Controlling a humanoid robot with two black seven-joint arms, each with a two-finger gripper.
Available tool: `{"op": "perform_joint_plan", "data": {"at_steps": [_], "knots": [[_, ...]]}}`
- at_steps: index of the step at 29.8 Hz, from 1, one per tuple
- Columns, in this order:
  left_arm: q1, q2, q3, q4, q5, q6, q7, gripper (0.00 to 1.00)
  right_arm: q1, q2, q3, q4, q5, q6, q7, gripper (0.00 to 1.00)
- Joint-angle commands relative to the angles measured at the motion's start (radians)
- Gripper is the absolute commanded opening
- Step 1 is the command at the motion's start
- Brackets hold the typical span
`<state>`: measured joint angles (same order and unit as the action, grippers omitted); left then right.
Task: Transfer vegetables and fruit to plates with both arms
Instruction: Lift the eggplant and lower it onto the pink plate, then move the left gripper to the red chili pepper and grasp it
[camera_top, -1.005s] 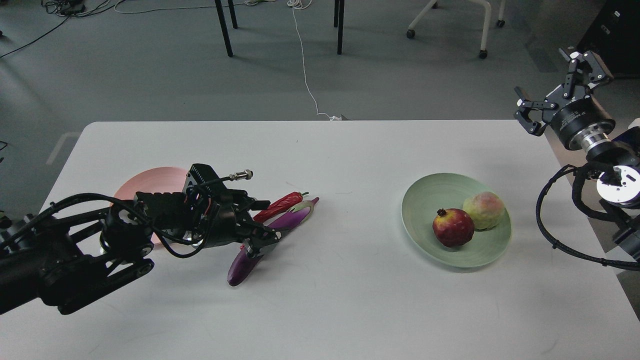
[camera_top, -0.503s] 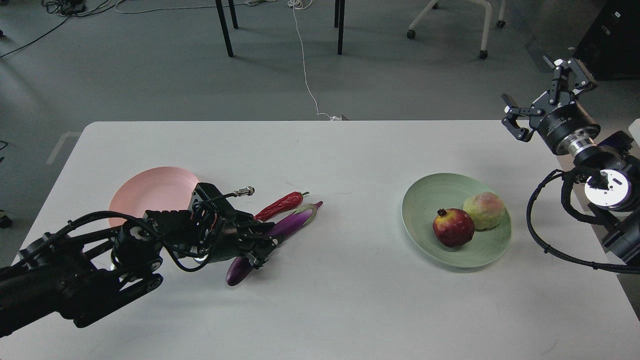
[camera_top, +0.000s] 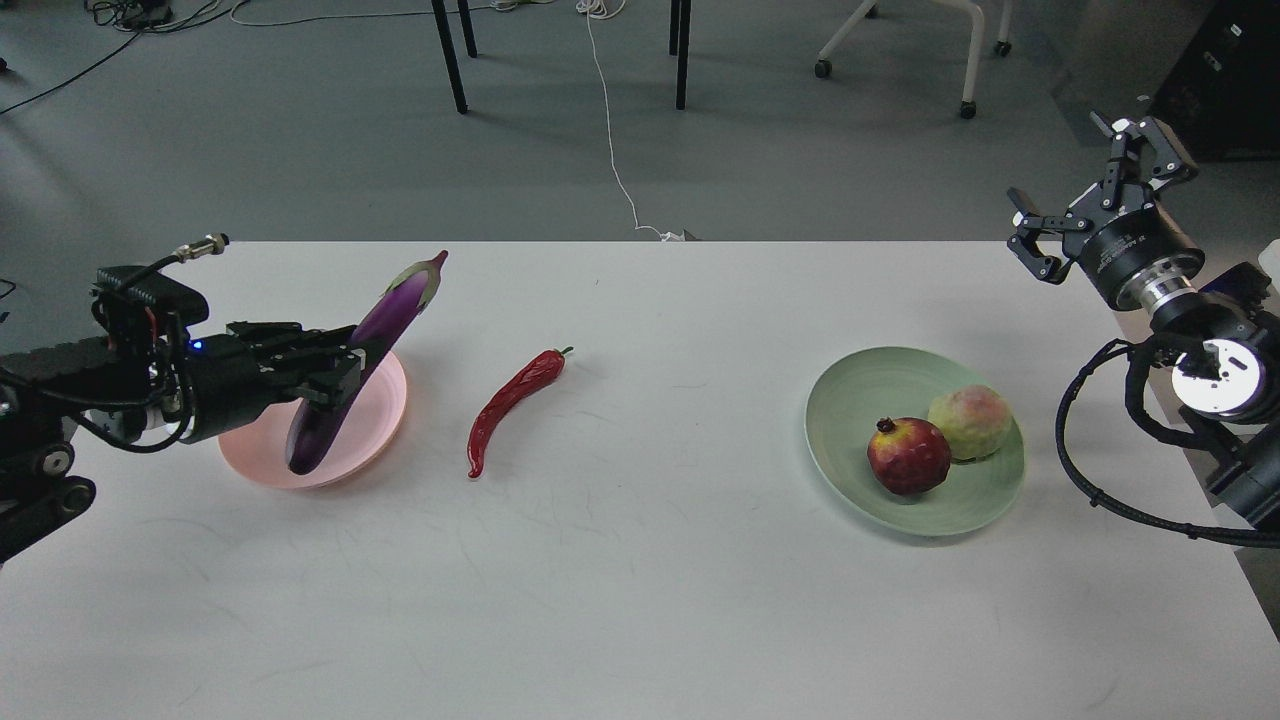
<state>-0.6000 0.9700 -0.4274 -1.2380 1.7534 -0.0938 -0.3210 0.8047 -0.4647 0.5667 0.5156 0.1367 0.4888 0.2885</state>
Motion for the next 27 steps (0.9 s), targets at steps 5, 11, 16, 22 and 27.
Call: {"op": "perform_joint_plan", "data": {"at_steps": [5,11,16,22,27], "knots": [[0.039,-0.118,0.058,0.267,-0.009,0.084,-0.013,0.17,-0.002,0.026,-0.002,0.006,-0.002,0.0,0.0,0.99],[0.049,-0.14,0.067,0.298,-0.069,0.108,-0.001,0.5,-0.002,0.024,-0.002,0.004,-0.003,0.0,0.0,0.99],[0.046,-0.148,0.059,0.298,-0.075,0.114,-0.003,0.82,-0.002,0.024,-0.004,0.004,-0.003,0.0,0.0,0.99],[0.007,-0.146,0.064,0.298,-0.071,0.12,-0.004,0.83,-0.019,0.024,-0.004,0.008,-0.003,0.0,0.0,0.99],[-0.128,-0.235,0.081,0.298,-0.045,0.109,0.002,0.83,-0.038,0.02,0.002,0.012,-0.003,0.0,0.011,0.99]]}}
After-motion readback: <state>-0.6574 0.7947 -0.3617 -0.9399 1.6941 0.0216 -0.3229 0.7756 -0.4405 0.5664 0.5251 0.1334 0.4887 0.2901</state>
